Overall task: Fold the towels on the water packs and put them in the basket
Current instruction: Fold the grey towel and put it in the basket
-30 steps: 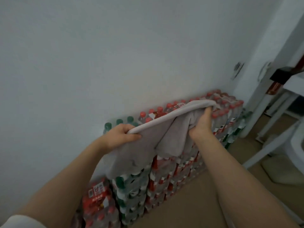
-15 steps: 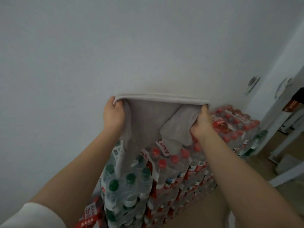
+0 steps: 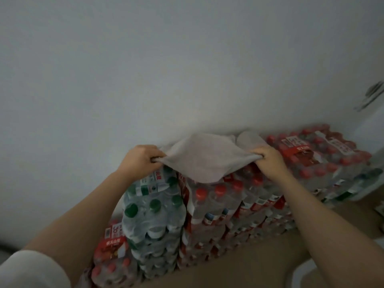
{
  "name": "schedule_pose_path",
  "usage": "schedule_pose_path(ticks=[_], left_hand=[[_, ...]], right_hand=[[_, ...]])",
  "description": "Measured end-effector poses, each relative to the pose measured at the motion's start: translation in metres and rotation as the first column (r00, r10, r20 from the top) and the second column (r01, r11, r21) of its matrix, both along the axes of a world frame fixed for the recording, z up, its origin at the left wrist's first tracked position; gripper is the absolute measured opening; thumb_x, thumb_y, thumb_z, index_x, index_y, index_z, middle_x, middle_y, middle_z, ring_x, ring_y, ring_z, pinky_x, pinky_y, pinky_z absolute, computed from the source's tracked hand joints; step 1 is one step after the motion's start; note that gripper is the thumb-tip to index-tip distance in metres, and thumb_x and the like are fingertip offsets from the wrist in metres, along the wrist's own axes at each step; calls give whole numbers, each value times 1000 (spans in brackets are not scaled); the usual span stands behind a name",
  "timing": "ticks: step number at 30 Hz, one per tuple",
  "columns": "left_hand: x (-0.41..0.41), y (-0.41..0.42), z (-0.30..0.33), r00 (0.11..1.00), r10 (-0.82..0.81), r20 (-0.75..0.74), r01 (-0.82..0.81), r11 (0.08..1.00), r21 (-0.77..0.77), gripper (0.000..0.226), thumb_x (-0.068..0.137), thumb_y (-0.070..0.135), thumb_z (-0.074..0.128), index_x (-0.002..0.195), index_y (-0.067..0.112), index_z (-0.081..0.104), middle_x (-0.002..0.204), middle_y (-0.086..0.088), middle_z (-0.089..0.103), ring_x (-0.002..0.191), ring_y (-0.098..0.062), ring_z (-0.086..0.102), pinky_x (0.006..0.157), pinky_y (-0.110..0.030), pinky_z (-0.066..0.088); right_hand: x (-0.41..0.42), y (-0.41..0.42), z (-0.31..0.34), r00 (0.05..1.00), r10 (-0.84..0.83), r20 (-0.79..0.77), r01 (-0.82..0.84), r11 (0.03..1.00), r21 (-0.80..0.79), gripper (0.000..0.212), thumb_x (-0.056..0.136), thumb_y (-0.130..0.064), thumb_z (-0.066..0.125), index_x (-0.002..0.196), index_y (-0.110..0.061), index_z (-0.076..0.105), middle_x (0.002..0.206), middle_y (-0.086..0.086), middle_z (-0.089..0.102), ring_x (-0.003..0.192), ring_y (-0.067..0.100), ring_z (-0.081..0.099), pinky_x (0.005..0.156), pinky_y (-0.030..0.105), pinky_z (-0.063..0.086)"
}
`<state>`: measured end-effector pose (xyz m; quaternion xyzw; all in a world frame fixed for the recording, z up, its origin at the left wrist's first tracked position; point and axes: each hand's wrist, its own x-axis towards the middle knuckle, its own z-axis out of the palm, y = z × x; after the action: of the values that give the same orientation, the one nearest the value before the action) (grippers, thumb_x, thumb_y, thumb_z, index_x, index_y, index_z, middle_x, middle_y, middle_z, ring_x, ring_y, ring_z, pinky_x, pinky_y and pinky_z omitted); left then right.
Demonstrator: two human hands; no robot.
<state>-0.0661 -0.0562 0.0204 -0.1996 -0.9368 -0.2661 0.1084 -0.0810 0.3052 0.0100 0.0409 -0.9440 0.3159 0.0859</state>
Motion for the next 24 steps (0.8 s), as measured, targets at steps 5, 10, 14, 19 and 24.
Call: schedule_pose_path(ticks=[5, 10, 14, 19, 24], left_hand=[[19, 13, -37, 882, 3, 471, 189, 914, -358, 30, 82, 29, 59, 112, 32, 62, 102, 9, 60, 93, -12, 53, 85, -27, 43], [36, 12, -58, 830, 301, 469, -307, 949, -67, 40, 93, 37, 41, 62, 14, 51, 81, -5, 57, 82, -27, 57, 71, -33, 44], [45, 10, -67, 681, 673, 286, -645, 738, -199, 28, 91, 34, 45, 90, 8, 52, 100, -17, 53, 95, -37, 53, 78, -42, 46], [51, 22, -74, 438, 817, 376, -846, 516, -135, 66, 83, 41, 61, 124, -2, 34, 127, -25, 37, 119, -40, 38, 94, -49, 37], [52, 18, -81, 337, 810, 480, -871, 462, -167, 71, 83, 53, 55, 122, -4, 37, 126, -27, 45, 118, -42, 42, 97, -49, 37]], right_hand=[[15, 4, -29, 887, 96, 452, -277, 894, 352, 37, 77, -9, 51, 94, -35, 70, 105, -3, 67, 99, 23, 59, 88, 40, 48], [19, 8, -41, 919, -96, 382, 108, 994, -9, 29, 90, -22, 49, 83, 1, 65, 86, 19, 65, 81, 35, 58, 67, 33, 40], [20, 24, -68, 870, -444, 212, 423, 895, 141, 32, 85, -22, 51, 59, -5, 52, 66, 15, 56, 60, 27, 48, 53, 31, 35], [17, 35, -95, 488, -673, 556, 822, 568, -33, 86, 66, -46, 65, 134, -2, 33, 137, 20, 39, 120, 39, 44, 96, 43, 43], [32, 19, -99, 417, -110, 902, 906, 127, -403, 41, 85, -42, 57, 107, -8, 51, 102, 11, 57, 85, 29, 56, 84, 41, 50]])
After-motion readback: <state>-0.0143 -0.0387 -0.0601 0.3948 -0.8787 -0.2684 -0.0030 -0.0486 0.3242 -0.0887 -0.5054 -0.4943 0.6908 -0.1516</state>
